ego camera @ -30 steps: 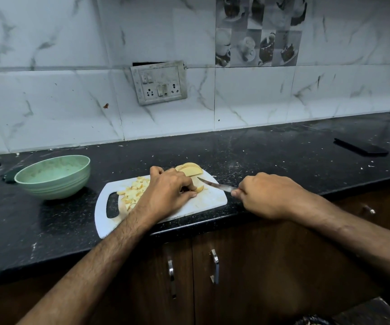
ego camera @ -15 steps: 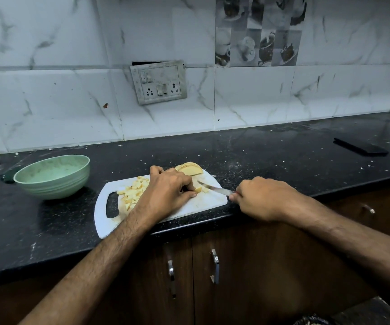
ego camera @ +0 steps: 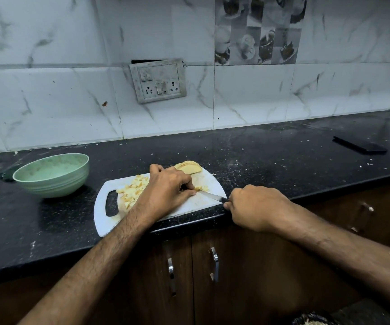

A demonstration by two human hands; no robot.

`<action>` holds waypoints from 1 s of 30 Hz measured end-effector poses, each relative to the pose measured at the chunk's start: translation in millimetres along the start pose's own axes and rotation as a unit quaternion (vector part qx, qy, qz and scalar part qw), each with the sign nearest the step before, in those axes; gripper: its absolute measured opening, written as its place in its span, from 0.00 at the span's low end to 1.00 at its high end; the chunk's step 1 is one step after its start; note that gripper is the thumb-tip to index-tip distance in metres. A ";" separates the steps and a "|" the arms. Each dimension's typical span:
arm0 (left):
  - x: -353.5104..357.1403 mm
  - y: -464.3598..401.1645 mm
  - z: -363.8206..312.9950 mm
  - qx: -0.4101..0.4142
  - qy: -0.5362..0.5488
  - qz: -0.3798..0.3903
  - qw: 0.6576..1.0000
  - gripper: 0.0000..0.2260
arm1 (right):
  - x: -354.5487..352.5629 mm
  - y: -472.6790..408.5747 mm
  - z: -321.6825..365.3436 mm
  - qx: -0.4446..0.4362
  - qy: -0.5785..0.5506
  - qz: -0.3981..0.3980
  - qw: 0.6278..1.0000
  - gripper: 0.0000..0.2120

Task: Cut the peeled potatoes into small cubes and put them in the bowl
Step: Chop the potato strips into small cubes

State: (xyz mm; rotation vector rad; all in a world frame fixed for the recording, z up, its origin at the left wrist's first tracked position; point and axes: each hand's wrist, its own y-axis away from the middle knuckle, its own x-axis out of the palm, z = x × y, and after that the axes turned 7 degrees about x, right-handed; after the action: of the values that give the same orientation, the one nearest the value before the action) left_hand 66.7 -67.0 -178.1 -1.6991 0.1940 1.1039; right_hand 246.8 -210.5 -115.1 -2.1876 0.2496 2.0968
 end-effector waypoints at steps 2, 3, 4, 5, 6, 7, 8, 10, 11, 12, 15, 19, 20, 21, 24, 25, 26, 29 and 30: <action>-0.4 0.0 1.2 -0.006 0.006 -0.006 1.000 0.09 | -2.1 -0.2 -4.5 0.006 -0.005 -0.006 1.000 0.16; -0.8 0.3 1.7 -0.009 0.009 -0.008 1.000 0.10 | -4.0 0.1 -7.2 0.009 -0.010 -0.012 1.000 0.17; -0.9 0.5 2.4 -0.011 0.011 -0.007 1.000 0.11 | -6.2 0.6 -9.1 0.010 -0.015 -0.020 1.000 0.17; -1.1 1.3 2.4 -0.011 0.013 -0.006 1.000 0.11 | -8.4 1.4 -10.0 0.010 -0.019 -0.028 0.999 0.17; -1.2 2.0 2.5 -0.011 0.016 -0.004 1.000 0.10 | -10.2 2.2 -10.2 0.008 -0.020 -0.034 0.999 0.16; -1.6 2.7 2.4 -0.010 0.018 -0.004 1.000 0.10 | -11.1 2.9 -9.7 0.004 -0.021 -0.038 0.999 0.16; -1.6 3.1 2.5 -0.009 0.018 -0.003 1.000 0.09 | -11.1 3.6 -8.6 0.001 -0.020 -0.038 0.999 0.17; -1.8 3.3 3.1 -0.008 0.015 0.000 1.000 0.08 | -8.9 4.2 -5.6 -0.004 -0.017 -0.031 0.999 0.17; -1.8 3.2 3.5 -0.008 0.016 0.004 1.000 0.08 | -7.1 4.2 -4.1 -0.004 -0.016 -0.027 1.000 0.17; -1.4 3.1 4.0 -0.008 0.019 0.006 1.000 0.07 | -5.0 4.1 -3.0 -0.004 -0.014 -0.024 1.000 0.18; -1.0 3.1 4.9 -0.005 0.023 0.007 1.000 0.07 | -1.0 4.2 0.6 -0.002 -0.012 -0.026 1.000 0.18; -0.1 3.3 4.5 0.003 0.020 0.002 1.000 0.07 | 1.6 8.1 9.5 -0.011 0.018 -0.030 0.999 0.14; 0.1 3.9 4.5 0.005 0.017 0.000 1.000 0.07 | 2.7 9.7 12.6 -0.014 0.032 -0.033 0.999 0.13; -0.2 4.0 4.4 0.007 0.014 0.000 1.000 0.07 | 4.0 11.3 15.1 -0.017 0.046 -0.037 0.998 0.13; -2.9 4.2 3.2 0.003 0.018 0.009 1.000 0.06 | 6.5 11.1 15.1 -0.016 0.051 -0.042 0.998 0.14; -4.1 4.5 2.5 0.002 0.022 0.012 1.000 0.05 | 5.7 10.0 12.1 -0.010 0.035 -0.034 0.999 0.14; -4.7 4.8 2.1 0.000 0.027 0.013 1.000 0.04 | 4.3 8.5 8.5 -0.005 0.014 -0.022 1.000 0.16; -5.1 7.5 1.7 -0.007 0.036 0.001 0.999 0.04 | -1.3 7.4 -2.2 0.007 -0.033 -0.013 0.999 0.18; -4.9 8.4 2.4 -0.009 0.039 -0.007 0.999 0.05 | -3.2 8.0 -3.7 0.007 -0.035 -0.021 0.999 0.18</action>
State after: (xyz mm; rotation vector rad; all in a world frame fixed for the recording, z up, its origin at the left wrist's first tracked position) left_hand 57.5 -70.5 -180.1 -1.7596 0.2227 1.0325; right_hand 248.8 -218.9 -111.4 -2.0874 0.2089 2.1377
